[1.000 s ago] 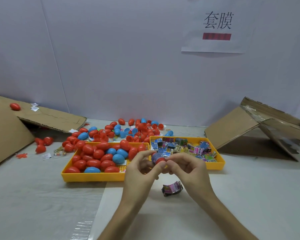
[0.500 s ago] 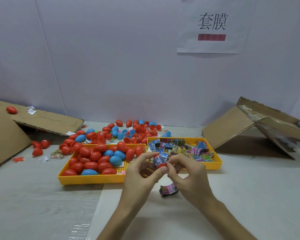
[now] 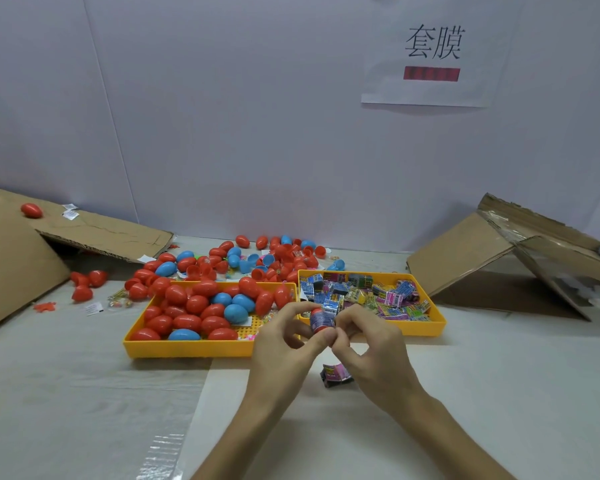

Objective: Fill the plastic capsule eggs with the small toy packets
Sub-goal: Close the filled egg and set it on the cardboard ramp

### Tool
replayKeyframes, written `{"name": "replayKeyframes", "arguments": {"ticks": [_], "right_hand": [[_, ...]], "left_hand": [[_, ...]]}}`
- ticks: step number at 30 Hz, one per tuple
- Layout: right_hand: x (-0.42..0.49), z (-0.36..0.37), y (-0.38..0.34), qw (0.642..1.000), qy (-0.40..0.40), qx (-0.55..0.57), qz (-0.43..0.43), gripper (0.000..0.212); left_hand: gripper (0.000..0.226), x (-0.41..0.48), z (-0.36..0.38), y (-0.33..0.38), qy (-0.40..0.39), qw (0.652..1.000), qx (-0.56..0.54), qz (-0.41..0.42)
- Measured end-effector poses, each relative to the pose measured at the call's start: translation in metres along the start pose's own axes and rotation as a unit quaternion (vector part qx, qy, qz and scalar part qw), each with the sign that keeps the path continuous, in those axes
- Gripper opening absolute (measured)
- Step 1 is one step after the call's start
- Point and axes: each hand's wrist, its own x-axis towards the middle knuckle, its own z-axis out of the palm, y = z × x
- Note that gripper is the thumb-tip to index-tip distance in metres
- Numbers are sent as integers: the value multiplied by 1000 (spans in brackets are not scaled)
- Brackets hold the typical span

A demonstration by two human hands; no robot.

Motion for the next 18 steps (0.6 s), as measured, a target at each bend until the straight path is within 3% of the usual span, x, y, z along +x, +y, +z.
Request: {"name": "replayKeyframes", "arguments": {"ticks": [8, 13, 18], "right_hand": [[2, -3, -1, 1000, 7, 22, 12, 9], [9, -12, -2, 959, 13, 241, 148, 7], [14, -23, 3, 937, -29, 282, 206, 14]], "left_hand": [[38, 0, 0, 6, -39, 999, -31, 8], [40, 0, -1, 9, -84, 995, -49, -17], [40, -1, -1, 10, -102, 993, -47, -24]]}}
